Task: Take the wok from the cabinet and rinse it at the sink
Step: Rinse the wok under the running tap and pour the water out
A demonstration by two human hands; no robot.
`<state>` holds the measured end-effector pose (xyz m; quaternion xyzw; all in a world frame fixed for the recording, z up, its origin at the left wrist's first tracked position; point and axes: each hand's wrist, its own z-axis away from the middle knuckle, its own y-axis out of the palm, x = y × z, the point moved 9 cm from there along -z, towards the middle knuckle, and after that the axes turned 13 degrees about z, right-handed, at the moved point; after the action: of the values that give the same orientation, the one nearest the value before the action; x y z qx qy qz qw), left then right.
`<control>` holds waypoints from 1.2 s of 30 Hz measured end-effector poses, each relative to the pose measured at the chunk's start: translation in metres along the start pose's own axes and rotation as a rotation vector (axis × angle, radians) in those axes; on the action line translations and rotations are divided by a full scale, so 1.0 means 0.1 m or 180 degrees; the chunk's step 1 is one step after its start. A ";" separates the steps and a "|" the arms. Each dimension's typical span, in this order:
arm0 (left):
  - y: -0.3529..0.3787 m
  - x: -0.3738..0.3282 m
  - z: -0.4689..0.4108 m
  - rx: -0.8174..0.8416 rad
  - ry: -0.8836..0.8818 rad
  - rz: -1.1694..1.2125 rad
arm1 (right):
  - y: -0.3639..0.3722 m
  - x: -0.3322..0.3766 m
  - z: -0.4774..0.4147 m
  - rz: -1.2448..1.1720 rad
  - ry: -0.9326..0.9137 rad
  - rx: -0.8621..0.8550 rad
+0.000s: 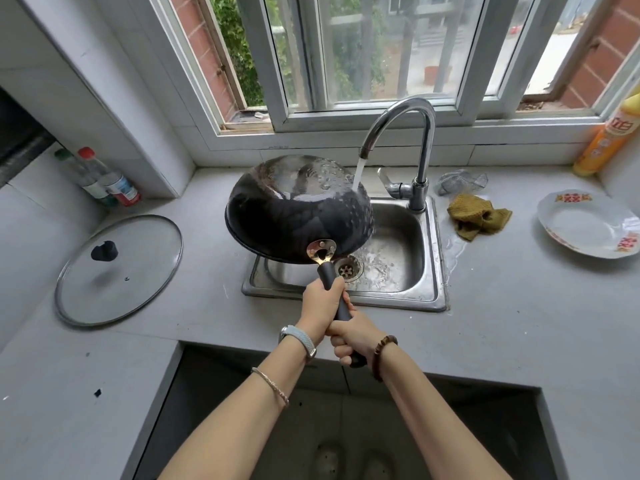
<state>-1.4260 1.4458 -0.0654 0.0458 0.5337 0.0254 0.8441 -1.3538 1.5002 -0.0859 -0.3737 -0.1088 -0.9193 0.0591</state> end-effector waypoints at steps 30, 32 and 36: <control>-0.73 -0.86 0.39 -0.0244 0.0744 -0.1966 | 1.27 0.30 0.35 -0.1611 0.0025 0.1491; -0.77 -0.81 0.41 -0.0163 0.0635 -0.1796 | 1.29 0.28 0.39 -0.1591 0.0054 0.1363; -0.82 -0.69 0.47 0.0046 0.0410 -0.1447 | 1.36 0.22 0.47 -0.1646 0.0120 0.1085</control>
<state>-1.4131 1.3551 0.0080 -0.0713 0.5832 -0.1662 0.7920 -1.3122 1.3793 -0.0169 -0.3012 -0.3518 -0.8791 -0.1129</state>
